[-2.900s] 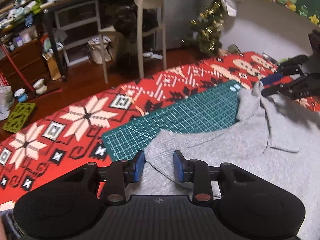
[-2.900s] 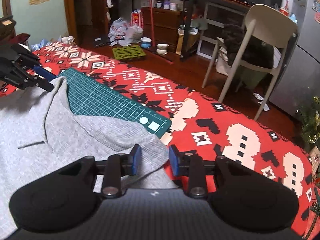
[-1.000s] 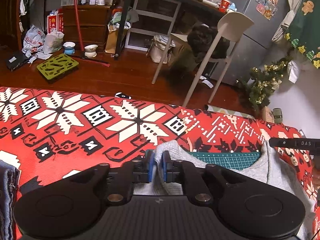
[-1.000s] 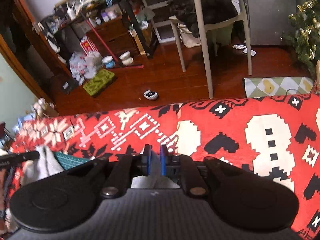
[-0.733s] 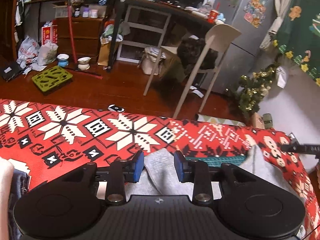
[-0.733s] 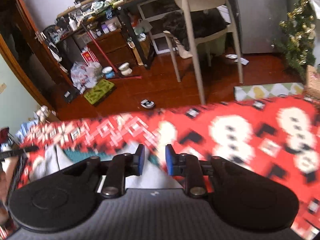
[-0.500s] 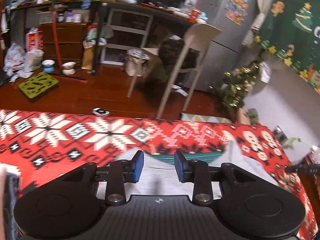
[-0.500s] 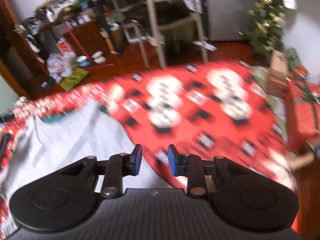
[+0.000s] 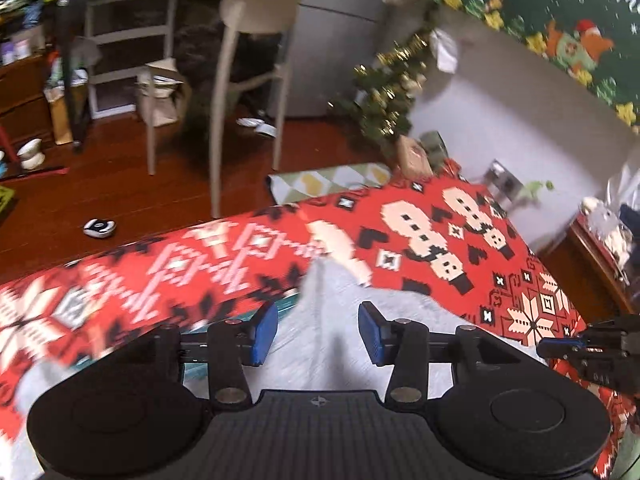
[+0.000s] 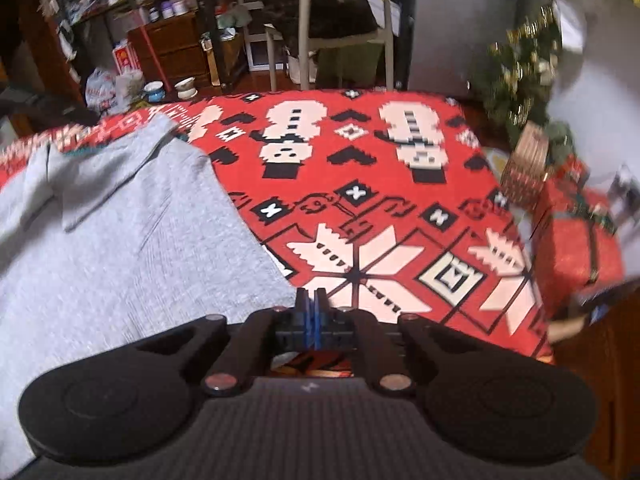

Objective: Fold clothes
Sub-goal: 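Grasp the sweater edge with the left tool while the right tool opens beside it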

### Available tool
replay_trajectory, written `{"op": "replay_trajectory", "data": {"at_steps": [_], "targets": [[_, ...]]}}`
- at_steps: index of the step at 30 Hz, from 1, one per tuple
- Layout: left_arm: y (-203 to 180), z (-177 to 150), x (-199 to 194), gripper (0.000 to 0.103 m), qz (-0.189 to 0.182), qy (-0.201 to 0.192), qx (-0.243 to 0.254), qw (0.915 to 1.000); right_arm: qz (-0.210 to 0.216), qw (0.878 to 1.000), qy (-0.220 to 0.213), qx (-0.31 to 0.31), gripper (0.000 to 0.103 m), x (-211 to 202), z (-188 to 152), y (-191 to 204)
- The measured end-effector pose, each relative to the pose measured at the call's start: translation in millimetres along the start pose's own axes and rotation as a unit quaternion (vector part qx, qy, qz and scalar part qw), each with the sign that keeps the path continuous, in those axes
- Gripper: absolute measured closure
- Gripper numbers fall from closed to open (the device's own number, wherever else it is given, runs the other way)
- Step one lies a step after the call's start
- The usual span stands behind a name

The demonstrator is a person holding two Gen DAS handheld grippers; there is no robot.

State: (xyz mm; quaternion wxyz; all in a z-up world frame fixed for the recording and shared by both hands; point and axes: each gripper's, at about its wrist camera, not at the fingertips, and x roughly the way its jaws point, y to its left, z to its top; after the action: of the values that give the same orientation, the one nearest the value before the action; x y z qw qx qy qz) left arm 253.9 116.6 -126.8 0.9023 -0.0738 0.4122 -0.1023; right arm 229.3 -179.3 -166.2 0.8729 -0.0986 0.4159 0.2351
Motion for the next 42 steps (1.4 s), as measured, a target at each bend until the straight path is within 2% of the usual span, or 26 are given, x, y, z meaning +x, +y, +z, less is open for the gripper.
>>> {"op": "replay_trajectory", "data": {"at_steps": [4, 6, 9, 11, 13, 14, 17, 20, 25, 29, 37, 42], "targets": [[-7, 7, 24, 0.059, 0.009, 0.012, 0.005, 0.9999, -0.044, 0.998, -0.035, 0.014, 0.102, -5, 9, -16], [-9, 9, 33, 0.059, 0.012, 0.018, 0.004, 0.9997, -0.035, 0.998, -0.03, 0.038, 0.102, -2, 12, -27], [-11, 12, 48, 0.065, 0.018, 0.029, 0.002, 0.9994, -0.017, 0.999, -0.002, 0.038, 0.1, 7, 8, -29], [-11, 12, 54, 0.071, 0.019, 0.032, 0.0, 0.9993, -0.021, 0.999, -0.011, 0.04, 0.093, 3, 7, -28], [-9, 10, 53, 0.076, 0.016, 0.029, -0.003, 0.9995, -0.021, 0.998, -0.037, 0.046, 0.092, -6, 13, -28], [-7, 9, 53, 0.081, 0.013, 0.027, -0.006, 0.9995, -0.009, 0.997, -0.051, 0.051, 0.092, -9, 19, -27], [-4, 9, 53, 0.088, 0.011, 0.028, -0.014, 0.9995, 0.04, 0.995, -0.065, 0.059, 0.091, -1, 46, -16], [-5, 10, 53, 0.09, 0.01, 0.027, -0.01, 0.9995, 0.084, 0.993, -0.068, 0.041, 0.091, 21, 75, 6], [-3, 10, 55, 0.092, 0.004, 0.027, -0.01, 0.9996, 0.102, 0.993, -0.042, 0.032, 0.092, 71, 104, 42], [1, 10, 53, 0.093, -0.007, 0.027, -0.007, 0.9996, 0.104, 0.994, -0.017, 0.02, 0.091, 96, 103, 56], [5, 8, 46, 0.094, -0.023, 0.028, -0.001, 0.9993, 0.085, 0.994, -0.014, -0.066, 0.091, 92, 93, 84], [4, 4, 46, 0.095, -0.022, 0.027, 0.004, 0.9994, 0.091, 0.994, -0.018, -0.062, 0.091, 88, 90, 81]]}}
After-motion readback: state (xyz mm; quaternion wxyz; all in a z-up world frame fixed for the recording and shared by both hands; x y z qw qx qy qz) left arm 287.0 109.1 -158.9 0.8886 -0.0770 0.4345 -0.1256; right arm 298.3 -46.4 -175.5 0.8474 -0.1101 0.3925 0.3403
